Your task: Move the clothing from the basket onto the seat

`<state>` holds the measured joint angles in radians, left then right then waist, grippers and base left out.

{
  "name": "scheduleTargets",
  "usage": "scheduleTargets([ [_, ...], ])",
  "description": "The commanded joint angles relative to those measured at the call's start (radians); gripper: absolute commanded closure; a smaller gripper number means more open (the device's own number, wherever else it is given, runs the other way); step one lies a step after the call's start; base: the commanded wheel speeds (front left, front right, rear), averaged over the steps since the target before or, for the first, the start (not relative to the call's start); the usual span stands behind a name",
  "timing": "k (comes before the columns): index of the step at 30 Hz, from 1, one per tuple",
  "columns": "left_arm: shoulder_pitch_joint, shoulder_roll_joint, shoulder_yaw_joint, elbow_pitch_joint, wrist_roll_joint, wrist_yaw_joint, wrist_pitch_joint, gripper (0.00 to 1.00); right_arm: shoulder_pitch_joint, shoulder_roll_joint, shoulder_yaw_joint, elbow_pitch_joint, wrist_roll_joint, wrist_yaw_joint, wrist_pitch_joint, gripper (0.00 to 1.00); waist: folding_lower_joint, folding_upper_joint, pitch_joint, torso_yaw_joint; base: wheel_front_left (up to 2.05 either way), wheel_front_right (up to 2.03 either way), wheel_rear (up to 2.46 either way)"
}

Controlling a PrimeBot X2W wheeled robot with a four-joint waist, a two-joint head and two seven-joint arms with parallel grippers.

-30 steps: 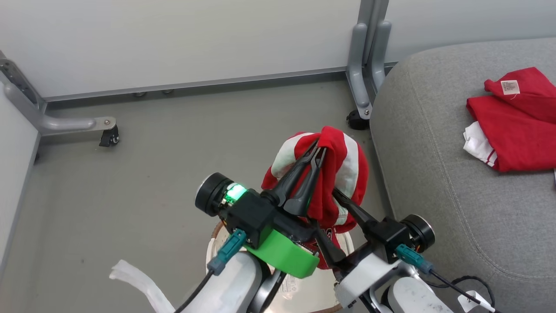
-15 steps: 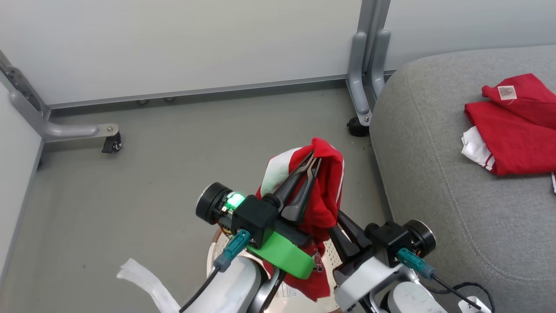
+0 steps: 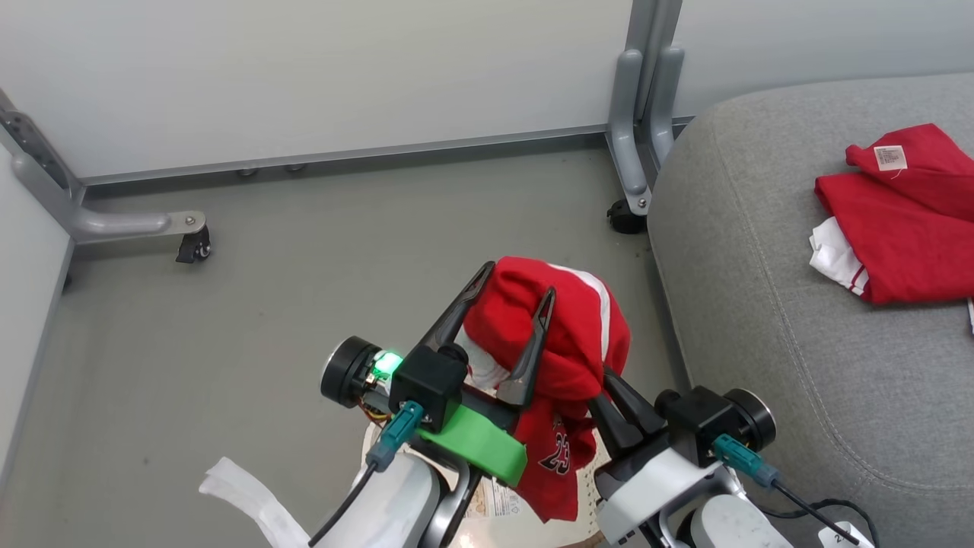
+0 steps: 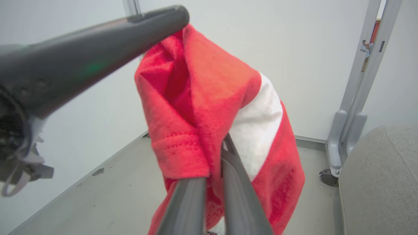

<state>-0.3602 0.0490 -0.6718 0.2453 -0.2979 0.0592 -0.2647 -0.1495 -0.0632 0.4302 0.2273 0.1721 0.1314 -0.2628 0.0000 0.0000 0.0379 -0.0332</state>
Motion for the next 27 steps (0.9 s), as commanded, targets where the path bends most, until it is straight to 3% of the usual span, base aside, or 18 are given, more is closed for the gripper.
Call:
scheduleTargets([
  [1, -0.001, 0.003, 0.008, -0.001, 0.005, 0.006, 0.001, 0.0, 0.001, -0.002, -0.007, -0.007, 0.002, -0.001, -0.003, 1.0, 0.0, 0.0, 0.005, 0.0, 0.0, 0.0, 0.0],
  [19, -0.033, 0.003, 0.035, 0.024, 0.024, -0.002, 0.001, 0.0, -0.032, 0.003, -0.053, -0.023, -0.007, -0.001, -0.003, 1.0, 0.0, 0.0, 0.065, 0.003, 0.0, 0.0, 0.0],
  [27, 0.011, 0.012, 0.087, 0.025, 0.052, -0.006, 0.001, 0.0, -0.048, 0.005, -0.115, -0.051, -0.018, -0.001, -0.003, 1.0, 0.0, 0.0, 0.109, -0.043, 0.0, 0.0, 0.0],
])
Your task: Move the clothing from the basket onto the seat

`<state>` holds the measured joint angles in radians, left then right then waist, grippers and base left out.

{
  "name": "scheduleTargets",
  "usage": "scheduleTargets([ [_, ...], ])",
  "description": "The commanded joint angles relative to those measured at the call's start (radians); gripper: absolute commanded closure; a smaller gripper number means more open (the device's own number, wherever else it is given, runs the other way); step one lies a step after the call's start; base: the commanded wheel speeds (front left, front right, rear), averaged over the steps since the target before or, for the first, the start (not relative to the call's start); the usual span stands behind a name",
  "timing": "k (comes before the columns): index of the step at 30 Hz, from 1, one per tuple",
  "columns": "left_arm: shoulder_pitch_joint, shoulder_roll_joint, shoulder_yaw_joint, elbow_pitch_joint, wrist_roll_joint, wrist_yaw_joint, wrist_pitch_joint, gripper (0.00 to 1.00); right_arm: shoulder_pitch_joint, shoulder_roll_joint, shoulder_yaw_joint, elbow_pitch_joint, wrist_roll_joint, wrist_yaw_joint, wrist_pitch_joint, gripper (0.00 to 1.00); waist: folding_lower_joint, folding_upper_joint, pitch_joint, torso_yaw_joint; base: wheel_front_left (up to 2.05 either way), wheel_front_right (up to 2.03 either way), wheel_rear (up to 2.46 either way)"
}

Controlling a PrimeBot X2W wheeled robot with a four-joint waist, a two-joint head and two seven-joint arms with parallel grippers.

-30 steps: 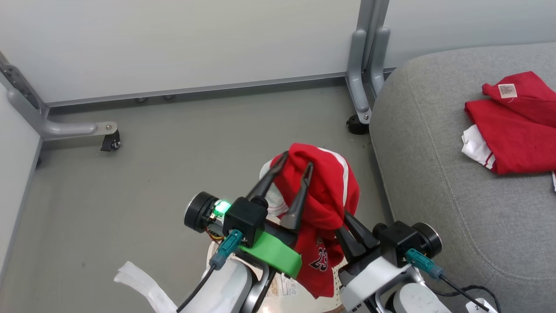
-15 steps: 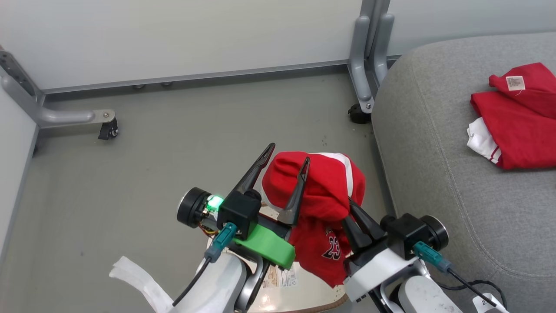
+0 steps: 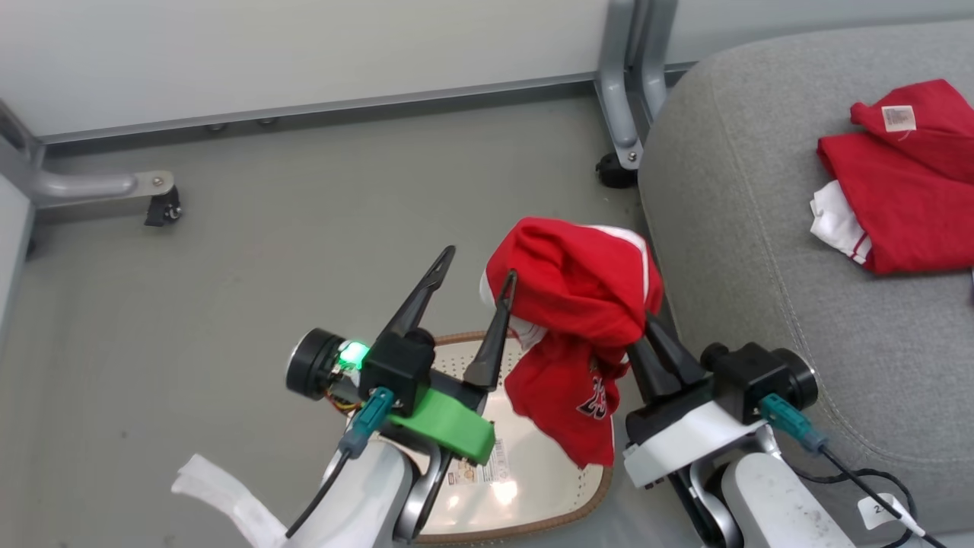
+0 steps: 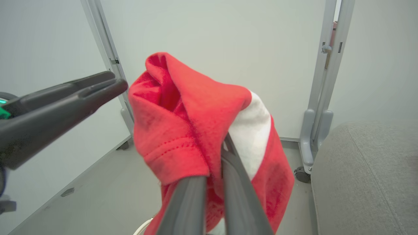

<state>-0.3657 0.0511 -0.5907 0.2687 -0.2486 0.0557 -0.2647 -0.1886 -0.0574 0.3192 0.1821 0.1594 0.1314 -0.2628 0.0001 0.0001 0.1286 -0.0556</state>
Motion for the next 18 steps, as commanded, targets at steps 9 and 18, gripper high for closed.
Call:
scheduleTargets([
  [9, 0.115, 0.048, 0.136, -0.083, 0.051, -0.027, 0.001, 0.0, -0.012, 0.002, -0.069, -0.078, -0.011, -0.001, -0.003, 1.0, -0.0001, -0.0001, 0.071, -0.144, 0.0, 0.0, 0.0],
  [18, 0.218, 0.078, 0.257, -0.19, 0.123, -0.057, 0.001, 0.0, 0.029, 0.006, -0.106, -0.168, -0.013, -0.001, -0.003, 1.0, -0.0001, -0.0001, 0.112, -0.309, 0.0, 0.0, 0.0],
])
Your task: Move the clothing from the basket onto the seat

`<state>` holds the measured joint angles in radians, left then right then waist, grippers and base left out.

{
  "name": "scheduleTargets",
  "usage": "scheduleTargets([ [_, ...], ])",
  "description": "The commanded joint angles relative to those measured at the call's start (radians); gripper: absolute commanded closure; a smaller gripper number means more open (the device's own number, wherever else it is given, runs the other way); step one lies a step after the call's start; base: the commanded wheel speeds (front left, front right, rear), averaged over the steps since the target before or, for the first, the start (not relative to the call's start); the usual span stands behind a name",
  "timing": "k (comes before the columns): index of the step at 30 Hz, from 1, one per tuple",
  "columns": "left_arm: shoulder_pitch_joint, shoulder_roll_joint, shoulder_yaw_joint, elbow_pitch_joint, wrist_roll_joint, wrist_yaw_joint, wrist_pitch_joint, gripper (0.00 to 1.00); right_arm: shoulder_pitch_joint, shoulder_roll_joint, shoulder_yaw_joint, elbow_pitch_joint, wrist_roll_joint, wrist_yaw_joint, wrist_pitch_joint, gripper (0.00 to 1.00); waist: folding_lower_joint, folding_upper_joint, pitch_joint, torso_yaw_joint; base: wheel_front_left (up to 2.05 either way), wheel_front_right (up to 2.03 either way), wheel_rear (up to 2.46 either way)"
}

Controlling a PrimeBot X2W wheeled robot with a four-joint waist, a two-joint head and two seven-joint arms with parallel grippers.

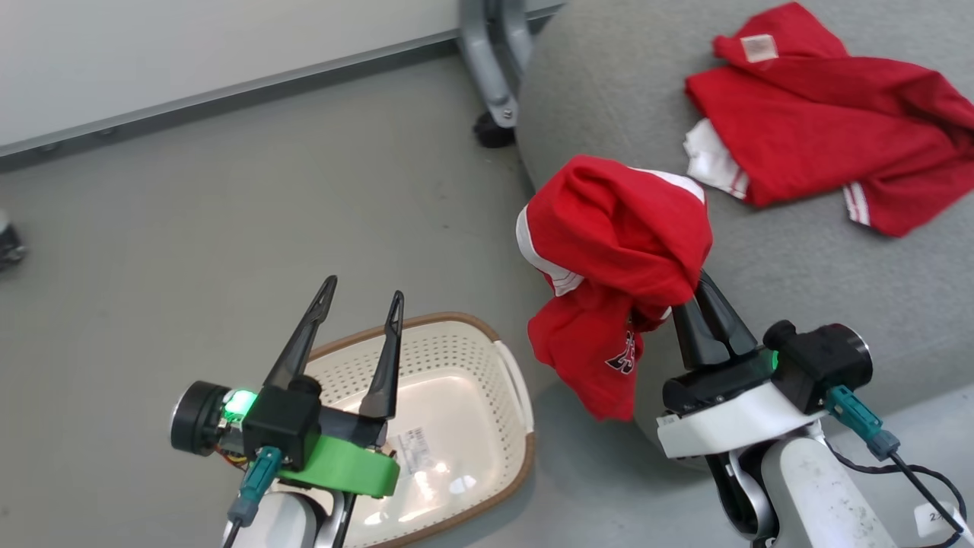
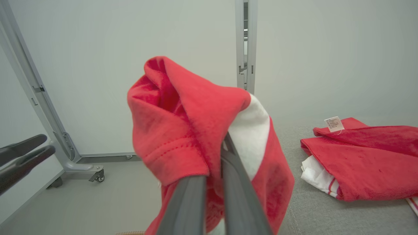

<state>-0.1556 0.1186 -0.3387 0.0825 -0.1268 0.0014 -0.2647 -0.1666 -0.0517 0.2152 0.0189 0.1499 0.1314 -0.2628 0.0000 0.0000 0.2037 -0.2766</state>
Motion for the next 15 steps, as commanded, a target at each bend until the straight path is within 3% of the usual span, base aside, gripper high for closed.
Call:
scheduleTargets([
  [1, 0.018, 0.014, 0.016, -0.011, 0.01, -0.004, 0.001, 0.0, 0.013, 0.001, -0.002, -0.016, -0.002, -0.001, -0.003, 1.0, 0.0, 0.0, 0.042, -0.11, 0.0, 0.0, 0.0],
  [9, 0.065, 0.024, 0.041, -0.014, 0.061, -0.028, 0.001, 0.0, 0.093, 0.001, -0.04, -0.059, 0.027, -0.001, -0.003, 1.0, 0.0, 0.0, 0.035, -0.228, 0.0, 0.0, 0.0],
  [15, 0.07, 0.017, 0.037, -0.005, 0.081, -0.045, 0.001, 0.0, 0.132, 0.001, -0.069, -0.071, 0.031, -0.001, -0.003, 1.0, 0.0, 0.0, 0.031, -0.27, 0.0, 0.0, 0.0],
])
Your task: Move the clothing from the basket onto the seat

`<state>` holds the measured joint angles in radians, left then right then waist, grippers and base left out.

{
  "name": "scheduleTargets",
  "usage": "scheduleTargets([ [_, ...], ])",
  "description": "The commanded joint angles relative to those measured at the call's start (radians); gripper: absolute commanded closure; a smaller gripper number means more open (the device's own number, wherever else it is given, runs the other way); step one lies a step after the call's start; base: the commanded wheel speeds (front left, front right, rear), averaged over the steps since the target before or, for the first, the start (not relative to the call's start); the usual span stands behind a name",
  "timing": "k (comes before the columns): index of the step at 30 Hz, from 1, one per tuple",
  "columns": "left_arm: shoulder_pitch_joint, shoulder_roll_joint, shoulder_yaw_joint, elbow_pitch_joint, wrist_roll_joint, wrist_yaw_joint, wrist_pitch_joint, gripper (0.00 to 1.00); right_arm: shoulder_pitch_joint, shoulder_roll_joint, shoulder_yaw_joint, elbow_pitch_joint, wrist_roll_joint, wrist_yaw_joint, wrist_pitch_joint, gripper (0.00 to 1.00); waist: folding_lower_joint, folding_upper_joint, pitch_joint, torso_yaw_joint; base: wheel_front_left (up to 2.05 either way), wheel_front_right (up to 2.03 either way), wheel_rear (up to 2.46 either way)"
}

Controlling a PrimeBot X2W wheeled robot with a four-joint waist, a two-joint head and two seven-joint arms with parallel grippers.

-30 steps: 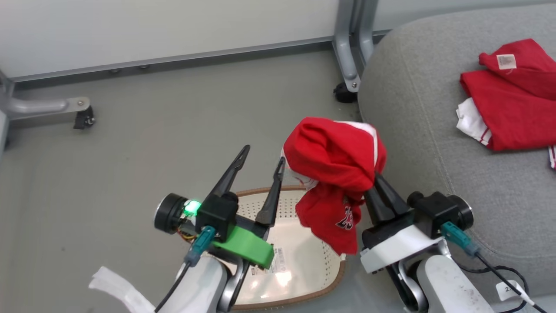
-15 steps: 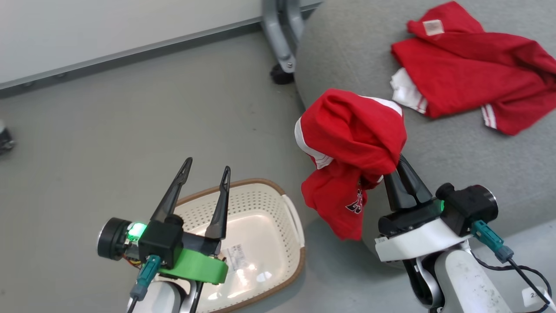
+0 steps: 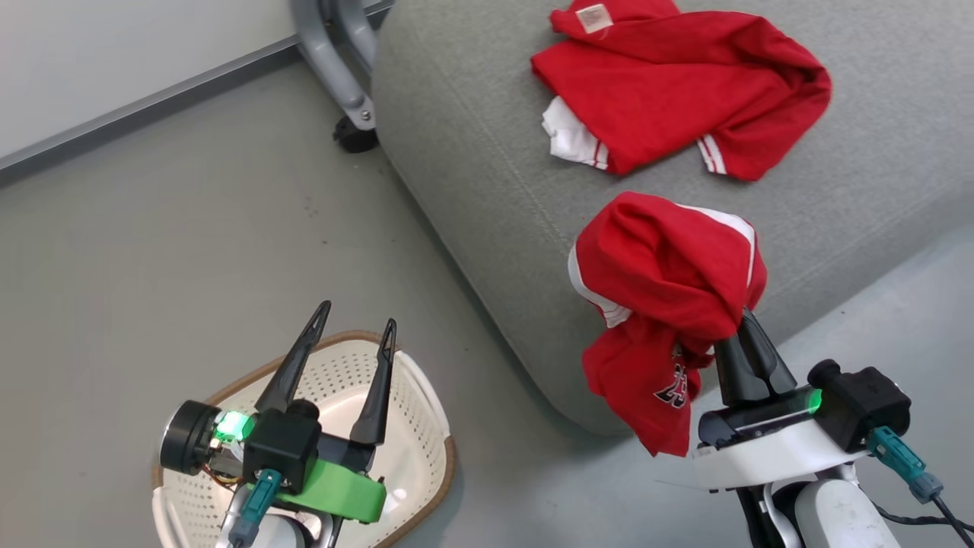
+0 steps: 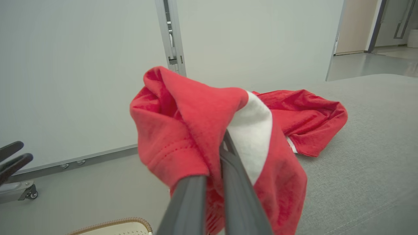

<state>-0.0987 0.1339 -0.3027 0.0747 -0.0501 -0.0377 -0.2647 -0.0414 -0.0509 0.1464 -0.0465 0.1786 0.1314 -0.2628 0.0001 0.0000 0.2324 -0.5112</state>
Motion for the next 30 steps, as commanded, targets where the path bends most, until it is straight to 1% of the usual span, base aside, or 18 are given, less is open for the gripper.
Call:
scheduleTargets([
  [1, 0.015, 0.003, 0.0, 0.005, 0.008, -0.007, 0.001, 0.0, 0.009, 0.001, -0.005, -0.006, 0.004, -0.001, -0.003, 1.0, -0.0001, 0.0, 0.004, -0.04, 0.0, 0.0, 0.0],
  [7, 0.01, 0.001, -0.007, 0.015, 0.007, -0.026, 0.001, 0.0, -0.026, 0.0, -0.053, -0.026, 0.066, -0.001, -0.003, 1.0, -0.0001, 0.0, 0.031, -0.039, 0.0, 0.0, 0.0],
  [11, -0.022, 0.003, -0.025, 0.015, 0.022, -0.04, 0.001, 0.0, -0.093, 0.001, -0.12, -0.043, 0.109, -0.001, -0.003, 1.0, -0.0001, 0.0, 0.085, -0.011, 0.0, 0.0, 0.0],
  [12, -0.031, 0.006, -0.029, 0.014, 0.024, -0.043, 0.001, 0.0, -0.12, 0.0, -0.14, -0.045, 0.144, -0.001, -0.003, 1.0, -0.0001, 0.0, 0.105, -0.001, 0.0, 0.0, 0.0],
  [15, -0.055, 0.019, -0.04, 0.012, 0.03, -0.055, 0.001, 0.0, -0.222, 0.0, -0.191, -0.055, 0.197, -0.001, -0.003, 1.0, -0.0001, 0.0, 0.173, 0.028, 0.0, 0.0, 0.0],
  [18, -0.091, 0.034, -0.054, -0.001, 0.036, -0.065, 0.001, 0.0, -0.328, -0.003, -0.24, -0.05, 0.205, -0.001, -0.003, 1.0, -0.0001, 0.0, 0.252, 0.063, 0.0, 0.0, 0.0],
  [22, -0.143, 0.027, -0.07, -0.021, 0.016, -0.076, 0.001, 0.0, -0.475, -0.095, -0.286, 0.001, 0.247, -0.001, -0.003, 1.0, -0.0001, 0.0, 0.353, 0.131, 0.0, 0.0, 0.0],
  [27, -0.197, 0.006, -0.051, -0.065, -0.001, -0.07, 0.001, 0.0, -0.637, -0.274, -0.332, 0.115, 0.319, -0.001, -0.003, 1.0, -0.0001, 0.0, 0.449, 0.215, 0.0, 0.0, 0.0],
  [30, -0.212, 0.006, -0.032, -0.073, -0.009, -0.068, 0.001, 0.0, -0.727, -0.357, -0.348, 0.215, 0.379, -0.001, -0.003, 1.0, -0.0001, 0.0, 0.48, 0.246, 0.0, 0.0, 0.0],
])
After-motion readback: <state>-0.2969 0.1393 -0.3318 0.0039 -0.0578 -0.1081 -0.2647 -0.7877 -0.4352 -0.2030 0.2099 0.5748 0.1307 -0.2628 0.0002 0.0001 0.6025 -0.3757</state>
